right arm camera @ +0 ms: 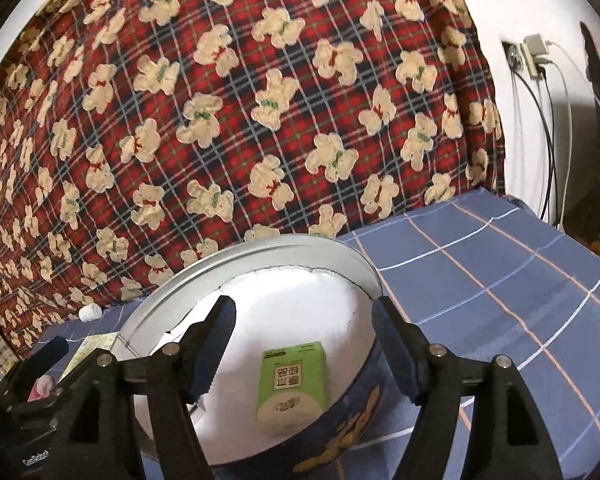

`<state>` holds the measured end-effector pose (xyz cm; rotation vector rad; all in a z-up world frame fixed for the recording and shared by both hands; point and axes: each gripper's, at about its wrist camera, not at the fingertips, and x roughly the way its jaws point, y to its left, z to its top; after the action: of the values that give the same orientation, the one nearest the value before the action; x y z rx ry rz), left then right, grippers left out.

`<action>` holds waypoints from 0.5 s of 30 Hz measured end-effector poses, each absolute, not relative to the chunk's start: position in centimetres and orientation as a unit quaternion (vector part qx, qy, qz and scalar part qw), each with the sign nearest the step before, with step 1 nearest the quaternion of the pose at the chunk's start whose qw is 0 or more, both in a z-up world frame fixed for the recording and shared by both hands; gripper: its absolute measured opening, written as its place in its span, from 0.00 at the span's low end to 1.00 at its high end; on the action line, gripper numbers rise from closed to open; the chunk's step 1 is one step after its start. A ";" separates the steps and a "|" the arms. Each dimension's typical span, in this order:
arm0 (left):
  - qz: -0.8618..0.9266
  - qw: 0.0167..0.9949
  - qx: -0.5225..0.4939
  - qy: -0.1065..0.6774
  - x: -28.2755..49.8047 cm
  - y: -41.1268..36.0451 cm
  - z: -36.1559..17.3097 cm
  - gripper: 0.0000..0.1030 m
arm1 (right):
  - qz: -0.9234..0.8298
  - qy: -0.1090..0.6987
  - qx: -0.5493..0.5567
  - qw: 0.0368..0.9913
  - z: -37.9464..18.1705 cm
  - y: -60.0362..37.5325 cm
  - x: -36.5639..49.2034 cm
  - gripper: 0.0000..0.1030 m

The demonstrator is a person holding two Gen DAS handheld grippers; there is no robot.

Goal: Organize soft objects
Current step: 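Open the left tool dropping the sponge into the tin while the right tool releases the tissue pack, then withdraw both tools up and away from the cookie tin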

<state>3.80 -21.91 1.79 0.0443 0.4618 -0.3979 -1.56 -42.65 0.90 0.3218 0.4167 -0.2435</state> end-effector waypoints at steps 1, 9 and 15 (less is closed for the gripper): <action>-0.195 0.955 0.021 0.225 3.5 -21.7 1.8 1.00 | -0.124 0.200 0.153 0.960 1.0 -42.3 -1.8 0.70; -0.172 0.966 0.059 0.182 0.7 -20.7 1.6 1.00 | -0.178 0.141 0.093 0.969 2.1 -39.6 -4.0 0.70; -0.178 0.969 0.087 0.151 -1.8 -20.0 1.2 1.00 | -0.177 0.135 0.062 0.973 2.4 -37.3 -4.7 0.71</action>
<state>-1.79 -19.98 1.21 0.1755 0.3052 -0.3594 -4.73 -37.34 2.38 0.1243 0.2717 -0.3572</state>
